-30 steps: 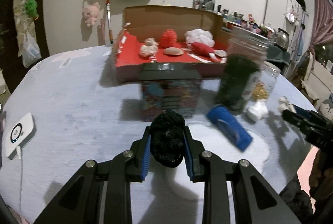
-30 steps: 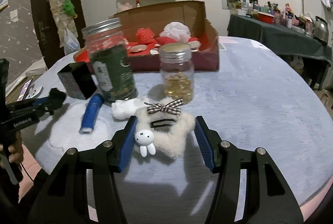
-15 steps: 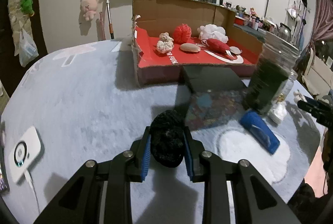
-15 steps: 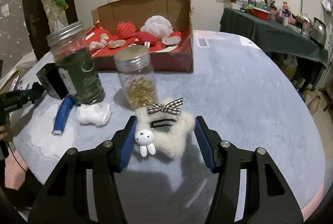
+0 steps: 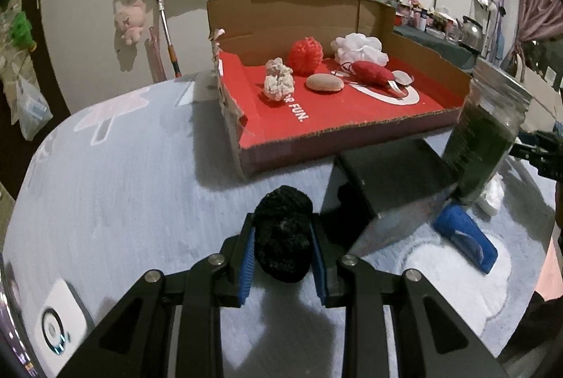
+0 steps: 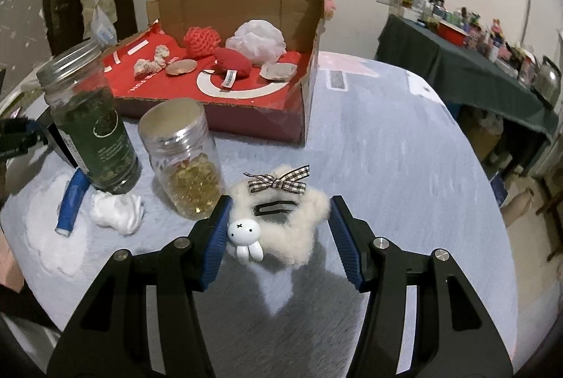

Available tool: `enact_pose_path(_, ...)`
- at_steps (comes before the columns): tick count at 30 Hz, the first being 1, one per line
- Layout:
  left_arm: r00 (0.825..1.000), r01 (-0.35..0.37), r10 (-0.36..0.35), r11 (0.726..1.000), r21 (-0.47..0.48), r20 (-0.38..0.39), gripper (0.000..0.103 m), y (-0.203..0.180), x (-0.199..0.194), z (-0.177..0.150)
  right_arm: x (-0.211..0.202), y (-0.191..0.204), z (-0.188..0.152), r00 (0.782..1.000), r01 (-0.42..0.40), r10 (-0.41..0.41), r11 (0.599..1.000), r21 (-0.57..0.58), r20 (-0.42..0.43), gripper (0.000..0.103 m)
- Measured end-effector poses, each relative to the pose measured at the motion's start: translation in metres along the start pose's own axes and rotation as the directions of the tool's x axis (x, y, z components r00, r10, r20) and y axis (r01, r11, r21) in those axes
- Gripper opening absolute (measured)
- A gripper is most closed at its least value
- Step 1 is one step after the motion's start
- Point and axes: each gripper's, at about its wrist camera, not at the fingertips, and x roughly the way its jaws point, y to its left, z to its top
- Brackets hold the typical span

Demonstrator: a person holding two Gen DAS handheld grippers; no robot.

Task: Organize soft objects
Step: 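Carry the pom-pom and bunny toward the red-lined box with both tools, then lower the black pom-pom and white bunny into the box and open both tools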

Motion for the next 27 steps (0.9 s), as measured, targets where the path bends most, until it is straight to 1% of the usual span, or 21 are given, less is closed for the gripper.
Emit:
enact_pose_path(6,0.999,0.034,-0.034,0.999,0.037,0.006,0.029,0.004,-0.001,0.021,0.003,-0.003,0.017,0.999,-0.043,0.043,0.998,-0.054,-0.002,0.053)
enact_pose_path(10,0.999,0.033,-0.033,0.996,0.083,0.01,0.029,0.004,-0.003,0.038,0.002,-0.008,0.032,0.998,-0.064,0.064,0.995,-0.075,-0.001,0.053)
enact_pose_path(16,0.999,0.049,-0.051,0.991,0.122,0.011,0.029,0.002,-0.001,0.061,-0.001,-0.015,0.058,0.995,-0.096,0.097,0.99,-0.104,0.01,0.053)
enact_pose_path(20,0.996,0.089,-0.089,0.989,0.12,0.0,0.029,-0.003,0.005,0.077,0.002,-0.014,0.078,0.991,-0.128,0.13,0.986,-0.111,0.017,0.053)
enact_pose_path(24,0.996,0.094,-0.093,0.988,0.123,-0.016,0.029,-0.012,0.016,0.093,0.01,-0.006,0.101,0.986,-0.163,0.167,0.98,-0.115,0.02,0.053)
enact_pose_path(27,0.993,0.112,-0.107,0.988,0.109,-0.049,0.029,-0.018,0.028,0.103,0.02,0.004,0.115,0.983,-0.181,0.182,0.977,-0.116,-0.001,0.054)
